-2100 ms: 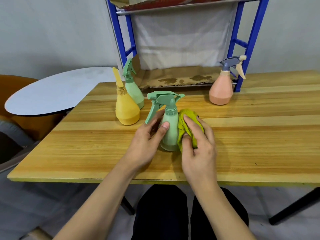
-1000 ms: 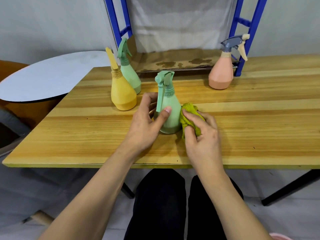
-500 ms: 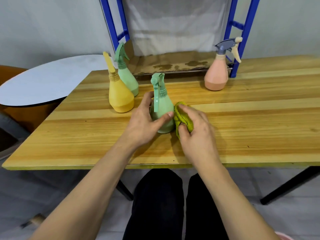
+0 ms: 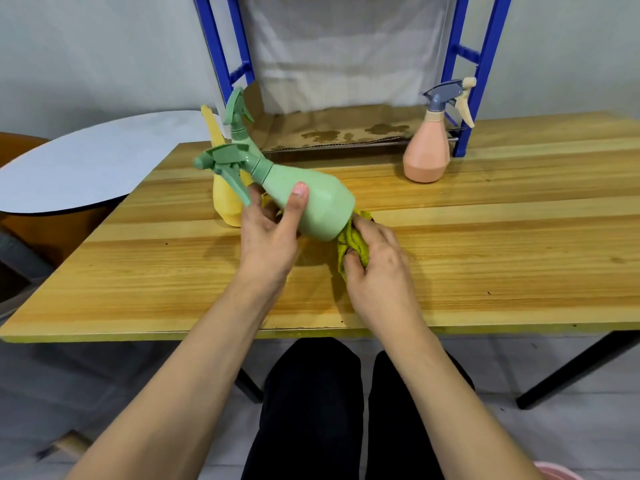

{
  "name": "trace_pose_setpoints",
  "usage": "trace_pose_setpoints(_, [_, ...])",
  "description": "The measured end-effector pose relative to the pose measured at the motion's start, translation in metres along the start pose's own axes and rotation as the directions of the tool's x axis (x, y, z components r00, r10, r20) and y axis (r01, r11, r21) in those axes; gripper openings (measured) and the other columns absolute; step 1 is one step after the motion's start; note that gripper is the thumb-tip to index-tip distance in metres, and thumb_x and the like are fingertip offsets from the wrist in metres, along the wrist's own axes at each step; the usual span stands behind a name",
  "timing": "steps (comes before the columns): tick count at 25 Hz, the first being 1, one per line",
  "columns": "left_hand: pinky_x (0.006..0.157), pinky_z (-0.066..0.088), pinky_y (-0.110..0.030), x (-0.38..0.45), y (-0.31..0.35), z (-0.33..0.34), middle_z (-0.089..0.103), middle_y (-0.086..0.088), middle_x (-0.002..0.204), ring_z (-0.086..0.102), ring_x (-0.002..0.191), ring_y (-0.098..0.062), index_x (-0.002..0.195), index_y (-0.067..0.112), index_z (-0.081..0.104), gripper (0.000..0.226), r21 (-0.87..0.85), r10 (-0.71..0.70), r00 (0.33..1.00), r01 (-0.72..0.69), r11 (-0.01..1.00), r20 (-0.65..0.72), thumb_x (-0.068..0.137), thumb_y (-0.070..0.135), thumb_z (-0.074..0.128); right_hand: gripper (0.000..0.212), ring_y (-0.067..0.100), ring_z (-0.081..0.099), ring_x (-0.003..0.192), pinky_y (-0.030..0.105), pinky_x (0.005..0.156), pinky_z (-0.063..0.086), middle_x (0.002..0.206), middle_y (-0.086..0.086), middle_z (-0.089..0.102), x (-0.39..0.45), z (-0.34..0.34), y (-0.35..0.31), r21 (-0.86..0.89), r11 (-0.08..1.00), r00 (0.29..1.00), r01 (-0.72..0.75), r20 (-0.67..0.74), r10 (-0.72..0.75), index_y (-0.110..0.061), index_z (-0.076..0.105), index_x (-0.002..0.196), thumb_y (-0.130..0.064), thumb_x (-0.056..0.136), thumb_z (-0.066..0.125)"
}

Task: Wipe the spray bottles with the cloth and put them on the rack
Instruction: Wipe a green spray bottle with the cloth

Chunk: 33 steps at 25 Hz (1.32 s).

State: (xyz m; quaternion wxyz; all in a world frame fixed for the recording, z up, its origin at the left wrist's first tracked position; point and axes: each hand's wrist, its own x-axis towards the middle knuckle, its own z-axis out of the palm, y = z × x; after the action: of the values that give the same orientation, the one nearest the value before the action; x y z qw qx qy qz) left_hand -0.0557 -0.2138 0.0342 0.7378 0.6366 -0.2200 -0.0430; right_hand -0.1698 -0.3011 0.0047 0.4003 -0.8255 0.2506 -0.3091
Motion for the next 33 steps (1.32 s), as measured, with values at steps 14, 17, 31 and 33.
trace_pose_setpoints(14, [0.100,0.055,-0.034,0.014,0.003,0.014,0.063,0.018,0.112,0.061,0.107,0.005,0.139,0.018,0.047,0.056,0.369,0.087,0.991,-0.118,0.922,0.100,0.096,0.047,0.066,0.049,0.019,0.059,0.070,0.030,0.058,0.043,0.090,-0.002,0.065,-0.005,-0.007,-0.001,0.021,0.999,0.999,-0.050,0.018,0.050,-0.031,0.031,0.106,-0.016,0.087,0.073])
trace_pose_setpoints(17, [0.095,0.056,-0.029,0.013,0.006,0.008,0.068,0.004,0.122,0.065,0.113,-0.006,0.140,0.017,0.049,0.055,0.396,0.104,0.974,-0.178,0.901,0.202,0.097,0.047,0.064,0.047,0.007,0.055,0.069,0.014,0.052,0.041,0.087,-0.007,0.059,-0.004,-0.007,-0.003,0.019,0.996,0.996,-0.088,-0.017,0.088,-0.027,0.032,0.108,-0.015,0.088,0.073])
trace_pose_setpoints(31, [0.104,0.055,-0.037,-0.013,0.010,-0.001,0.064,-0.009,0.136,0.064,0.125,-0.016,0.144,0.024,0.045,0.058,0.177,0.124,0.989,-0.137,0.975,0.082,0.096,0.045,0.068,0.032,0.012,0.070,0.096,0.031,0.091,0.056,0.104,-0.007,0.074,0.014,-0.010,-0.002,0.397,0.894,0.971,-0.209,-0.027,0.239,-0.023,0.068,0.124,-0.013,0.094,0.063])
trace_pose_setpoints(33, [0.099,0.056,-0.026,-0.010,0.016,0.005,0.063,-0.010,0.138,0.063,0.125,-0.013,0.152,0.015,0.037,0.065,0.199,0.168,0.982,-0.182,0.963,0.086,0.098,0.035,0.067,0.027,0.013,0.073,0.085,0.031,0.081,0.059,0.091,-0.006,0.077,0.002,-0.008,-0.004,0.447,0.873,0.979,-0.195,0.035,0.201,-0.022,0.071,0.118,-0.010,0.095,0.062])
